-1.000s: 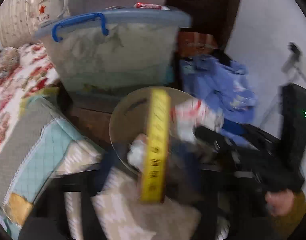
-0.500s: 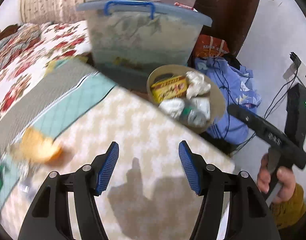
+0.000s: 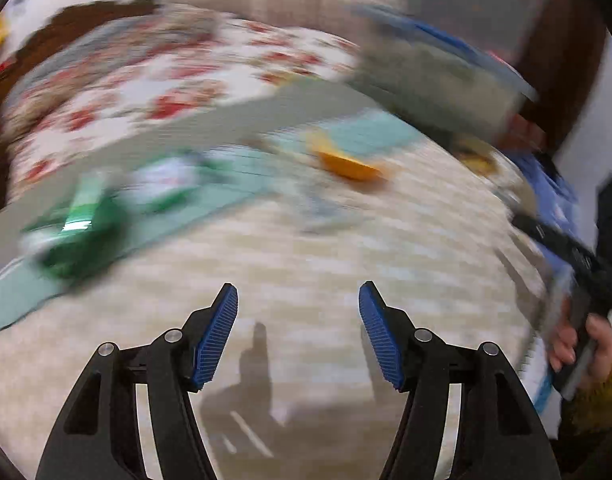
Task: Collect trash
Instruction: 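Move both open tools back over the bed, then grasp the green can with the left tool while the right tool grasps the green-white packet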
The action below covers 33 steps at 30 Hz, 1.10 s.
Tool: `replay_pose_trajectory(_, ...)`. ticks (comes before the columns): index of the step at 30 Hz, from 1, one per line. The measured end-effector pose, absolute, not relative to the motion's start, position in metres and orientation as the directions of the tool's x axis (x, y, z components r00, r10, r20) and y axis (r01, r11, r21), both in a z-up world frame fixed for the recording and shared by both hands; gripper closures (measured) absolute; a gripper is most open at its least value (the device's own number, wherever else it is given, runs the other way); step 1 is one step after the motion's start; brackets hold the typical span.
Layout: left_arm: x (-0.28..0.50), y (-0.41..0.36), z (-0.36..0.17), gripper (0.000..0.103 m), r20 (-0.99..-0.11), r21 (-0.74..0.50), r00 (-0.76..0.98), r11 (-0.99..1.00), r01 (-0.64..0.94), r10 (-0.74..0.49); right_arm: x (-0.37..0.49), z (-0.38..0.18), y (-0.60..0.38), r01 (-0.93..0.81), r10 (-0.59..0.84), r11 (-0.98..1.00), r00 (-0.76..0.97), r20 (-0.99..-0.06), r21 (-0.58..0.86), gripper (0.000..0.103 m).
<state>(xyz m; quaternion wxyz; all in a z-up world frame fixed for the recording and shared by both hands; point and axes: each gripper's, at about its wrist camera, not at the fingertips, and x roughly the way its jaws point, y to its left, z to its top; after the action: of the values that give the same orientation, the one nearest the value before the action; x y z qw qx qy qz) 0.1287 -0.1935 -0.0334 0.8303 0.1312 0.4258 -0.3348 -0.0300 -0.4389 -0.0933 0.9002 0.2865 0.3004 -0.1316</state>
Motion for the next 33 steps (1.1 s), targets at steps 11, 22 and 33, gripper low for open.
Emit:
replay_pose_trajectory(11, 0.300, -0.082, -0.001, 0.040, -0.767, -0.102, 0.535, 0.890, 0.444, -0.354, 0.016, -0.097, -0.382, 0.327, 0.036, 0.849, 0.748, -0.663, 0.415, 0.039)
replay_pose_trajectory(22, 0.317, -0.079, -0.064, 0.033, -0.750, -0.513, 0.175, 0.728, 0.455, -0.638, 0.105, -0.061, -0.356, 0.152, 0.206, 0.877, 0.739, -0.641, 0.457, 0.043)
replay_pose_trajectory(33, 0.261, -0.099, -0.071, 0.052, -0.745, -0.503, 0.203, 0.734, 0.455, -0.636, 0.321, -0.070, -0.283, 0.032, 0.241, 0.950, 0.556, -0.796, 0.310, 0.043)
